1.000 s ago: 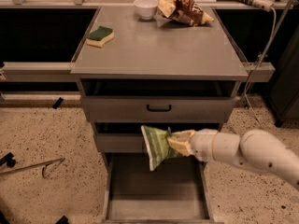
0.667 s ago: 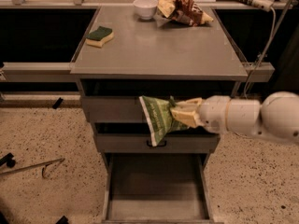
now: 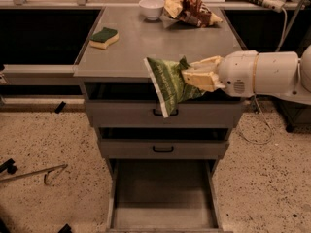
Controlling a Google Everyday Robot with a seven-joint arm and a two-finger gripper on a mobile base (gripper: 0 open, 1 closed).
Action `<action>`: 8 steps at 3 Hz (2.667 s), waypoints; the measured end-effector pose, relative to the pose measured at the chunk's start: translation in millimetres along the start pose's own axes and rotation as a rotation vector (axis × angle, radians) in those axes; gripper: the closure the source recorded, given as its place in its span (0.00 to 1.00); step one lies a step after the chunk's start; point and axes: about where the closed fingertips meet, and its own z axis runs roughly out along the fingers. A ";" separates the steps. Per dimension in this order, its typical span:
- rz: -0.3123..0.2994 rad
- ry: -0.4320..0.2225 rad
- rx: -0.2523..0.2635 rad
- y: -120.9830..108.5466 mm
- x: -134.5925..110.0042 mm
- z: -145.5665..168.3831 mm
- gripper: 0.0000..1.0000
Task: Pick green jalapeno chip bag from bottom drawer and place on counter
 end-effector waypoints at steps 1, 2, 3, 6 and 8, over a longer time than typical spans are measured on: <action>-0.001 0.001 -0.002 0.2 -0.2 0.6 1.00; -0.035 -0.007 -0.010 -24.7 -14.5 6.2 1.00; -0.048 0.029 -0.039 -74.2 -12.2 31.1 1.00; -0.009 0.118 0.228 -228.1 -38.0 65.2 1.00; 0.148 0.197 0.184 -239.2 12.6 98.5 1.00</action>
Offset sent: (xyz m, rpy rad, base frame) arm 0.0953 -0.0158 0.0559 -0.0376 -0.1077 0.0678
